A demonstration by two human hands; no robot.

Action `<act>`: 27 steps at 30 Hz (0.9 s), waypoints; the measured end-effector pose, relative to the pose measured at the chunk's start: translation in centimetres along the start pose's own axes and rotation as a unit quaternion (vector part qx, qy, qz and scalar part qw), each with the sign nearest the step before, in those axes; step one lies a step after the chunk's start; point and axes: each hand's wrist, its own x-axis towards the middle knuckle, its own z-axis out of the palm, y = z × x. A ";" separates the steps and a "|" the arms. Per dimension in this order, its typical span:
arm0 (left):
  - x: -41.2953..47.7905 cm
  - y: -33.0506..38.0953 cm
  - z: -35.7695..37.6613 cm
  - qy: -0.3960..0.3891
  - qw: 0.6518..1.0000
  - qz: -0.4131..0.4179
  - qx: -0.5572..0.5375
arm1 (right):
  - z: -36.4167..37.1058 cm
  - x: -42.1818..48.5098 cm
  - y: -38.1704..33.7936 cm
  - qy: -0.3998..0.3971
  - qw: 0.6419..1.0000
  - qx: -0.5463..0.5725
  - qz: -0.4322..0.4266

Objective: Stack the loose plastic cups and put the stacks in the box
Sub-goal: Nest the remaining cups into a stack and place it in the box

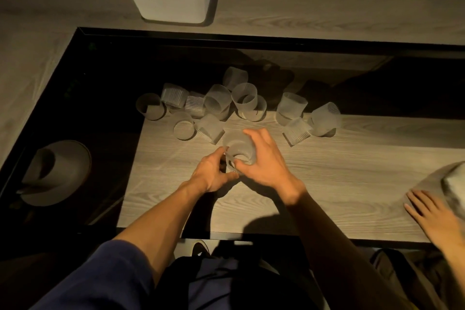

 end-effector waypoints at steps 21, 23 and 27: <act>-0.1 0.3 0.1 0.002 1.000 -0.014 0.004 | 0.3 -0.3 0.6 -0.099 0.984 -0.141 0.043; -0.1 0.3 0.2 -0.002 1.000 -0.011 0.000 | 0.3 -0.6 0.8 -0.101 0.986 -0.119 0.060; -0.1 0.7 0.3 -0.001 1.000 -0.010 0.002 | 1.0 -0.9 2.7 -0.147 0.980 -0.121 0.056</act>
